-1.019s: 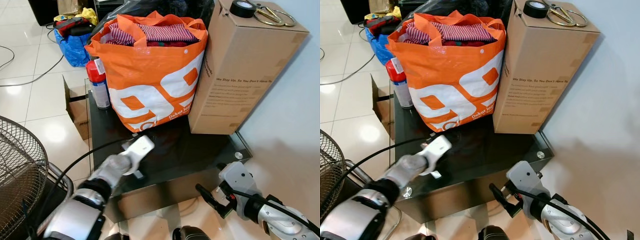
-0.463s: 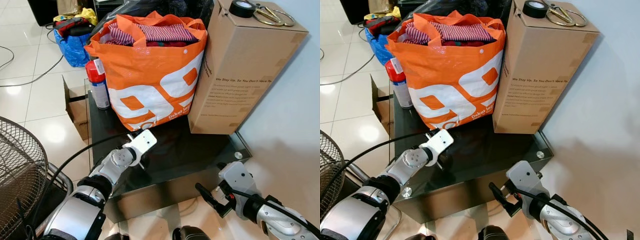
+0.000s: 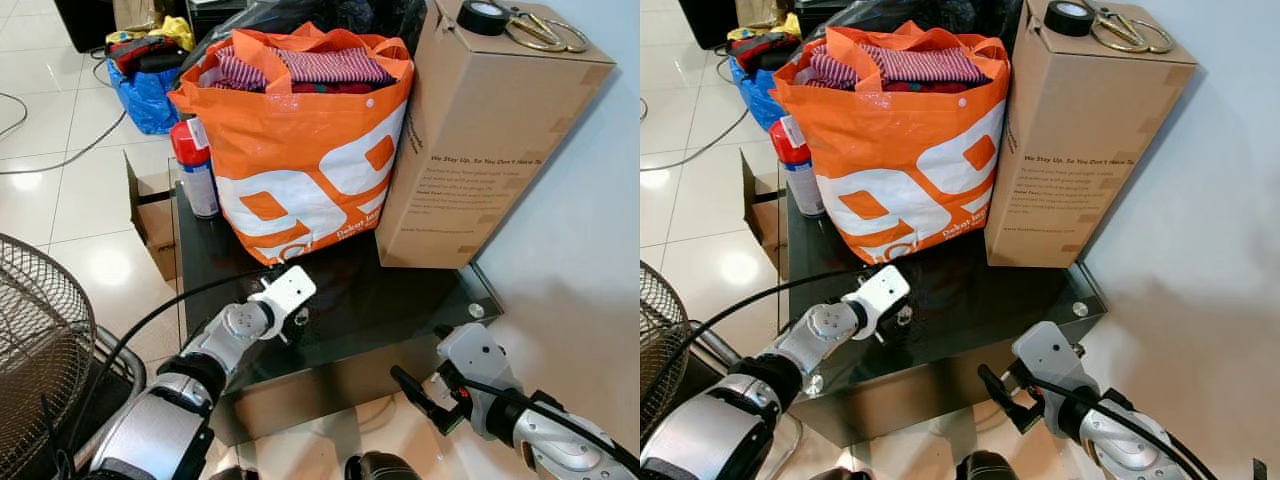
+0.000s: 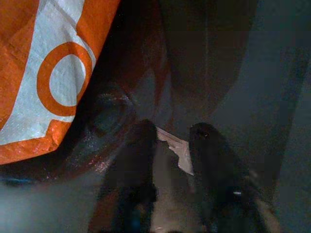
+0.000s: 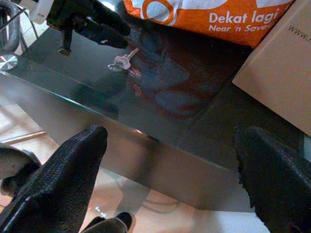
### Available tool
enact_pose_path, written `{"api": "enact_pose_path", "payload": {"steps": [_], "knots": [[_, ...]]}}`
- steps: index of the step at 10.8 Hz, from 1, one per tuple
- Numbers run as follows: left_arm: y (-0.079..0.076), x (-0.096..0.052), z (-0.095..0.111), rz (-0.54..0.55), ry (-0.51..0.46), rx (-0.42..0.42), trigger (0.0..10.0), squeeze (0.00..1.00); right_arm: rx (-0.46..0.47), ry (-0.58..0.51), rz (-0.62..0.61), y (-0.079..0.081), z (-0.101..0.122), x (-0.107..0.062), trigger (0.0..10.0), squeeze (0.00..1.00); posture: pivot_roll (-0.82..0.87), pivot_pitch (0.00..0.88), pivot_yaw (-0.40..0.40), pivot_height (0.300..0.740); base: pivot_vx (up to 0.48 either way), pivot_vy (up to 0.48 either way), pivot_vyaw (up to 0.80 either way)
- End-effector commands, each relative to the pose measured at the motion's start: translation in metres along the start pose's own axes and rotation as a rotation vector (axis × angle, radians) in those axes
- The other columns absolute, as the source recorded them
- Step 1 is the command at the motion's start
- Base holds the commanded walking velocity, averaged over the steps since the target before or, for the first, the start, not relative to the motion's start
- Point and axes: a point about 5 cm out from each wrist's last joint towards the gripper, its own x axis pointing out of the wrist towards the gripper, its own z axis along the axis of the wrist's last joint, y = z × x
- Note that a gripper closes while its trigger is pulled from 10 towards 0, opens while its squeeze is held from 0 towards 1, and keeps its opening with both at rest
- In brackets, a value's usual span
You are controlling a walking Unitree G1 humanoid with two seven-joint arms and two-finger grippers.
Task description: Hang keys on a hook
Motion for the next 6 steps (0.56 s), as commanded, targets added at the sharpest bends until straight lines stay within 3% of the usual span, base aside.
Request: {"api": "enact_pose_path", "payload": {"steps": [1,3,4,5,6], "knots": [[-0.001,0.0,-0.001,-0.025,0.004,0.022,10.0,1.0,0.0,0.008,-0.005,0.001,-0.003,-0.001,10.0,0.0,-0.35,0.089,-0.043,0.74,0.0,0.0,0.0],[-0.004,-0.001,-0.005,-0.076,0.023,0.039,10.0,1.0,0.001,0.01,-0.007,0.0,-0.003,-0.002,10.0,0.0,-0.35,0.091,-0.044,0.74,0.0,0.0,0.0],[-0.009,-0.002,-0.008,-0.127,0.034,0.088,10.0,0.11,0.0,0.013,-0.006,0.0,-0.003,-0.003,10.0,0.0,-0.35,0.095,-0.048,0.74,0.0,0.0,0.0],[-0.012,-0.002,-0.008,-0.154,0.022,0.129,10.0,0.0,0.001,0.014,-0.004,0.0,-0.003,-0.004,10.0,0.0,-0.36,0.1,-0.05,0.74,0.0,0.0,0.0],[-0.013,-0.002,-0.007,-0.162,0.018,0.151,10.0,0.0,0.001,0.016,-0.002,0.001,-0.004,-0.005,10.0,0.0,-0.36,0.103,-0.051,0.74,0.0,0.0,0.0]]}}
